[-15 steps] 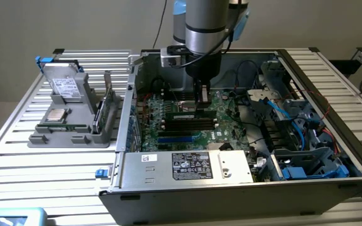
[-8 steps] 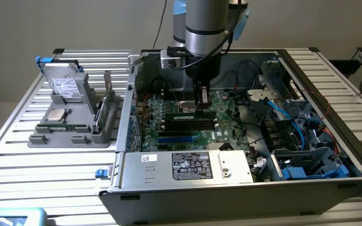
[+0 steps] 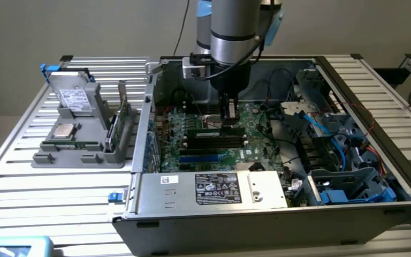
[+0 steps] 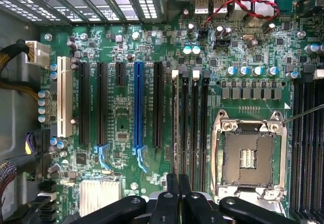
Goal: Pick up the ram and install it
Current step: 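Insert the ram into the slot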
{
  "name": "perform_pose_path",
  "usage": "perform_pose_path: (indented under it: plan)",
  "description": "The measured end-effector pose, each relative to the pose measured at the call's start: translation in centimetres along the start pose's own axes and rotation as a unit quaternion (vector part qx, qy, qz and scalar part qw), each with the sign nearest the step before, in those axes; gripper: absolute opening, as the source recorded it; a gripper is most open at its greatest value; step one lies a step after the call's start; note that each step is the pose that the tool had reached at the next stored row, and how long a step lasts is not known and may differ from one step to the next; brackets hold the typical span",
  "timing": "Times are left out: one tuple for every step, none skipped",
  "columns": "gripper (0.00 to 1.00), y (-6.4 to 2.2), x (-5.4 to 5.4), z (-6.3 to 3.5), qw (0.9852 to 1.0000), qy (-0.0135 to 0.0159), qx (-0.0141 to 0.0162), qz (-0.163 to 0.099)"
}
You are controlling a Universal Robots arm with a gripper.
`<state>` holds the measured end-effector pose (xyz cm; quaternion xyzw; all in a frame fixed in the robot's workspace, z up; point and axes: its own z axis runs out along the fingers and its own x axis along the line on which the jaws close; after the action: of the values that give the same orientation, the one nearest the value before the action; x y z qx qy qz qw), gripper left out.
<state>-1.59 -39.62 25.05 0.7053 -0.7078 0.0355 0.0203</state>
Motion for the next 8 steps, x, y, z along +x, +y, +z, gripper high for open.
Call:
perform_pose_path:
  plan:
    - [0.12, -0.04, 0.00, 0.03, 1.0000, 0.0000, -0.0003, 0.000]
    - [0.12, -0.08, 0.02, 0.06, 1.0000, 0.0001, -0.0007, 0.000]
    - [0.12, -0.12, 0.03, 0.08, 1.0000, 0.0001, -0.0011, 0.000]
    - [0.12, -0.17, 0.03, 0.11, 1.0000, 0.0001, -0.0017, 0.000]
    - [0.12, -0.19, 0.03, 0.14, 1.0000, 0.0000, -0.0026, 0.001]
    - [0.12, -0.20, 0.02, 0.18, 1.0000, 0.0000, -0.0037, 0.002]
    - [0.12, -0.19, 0.02, 0.21, 1.0000, 0.0001, -0.0045, 0.002]
    - [0.12, -0.19, 0.02, 0.24, 1.0000, 0.0001, -0.0051, 0.003]
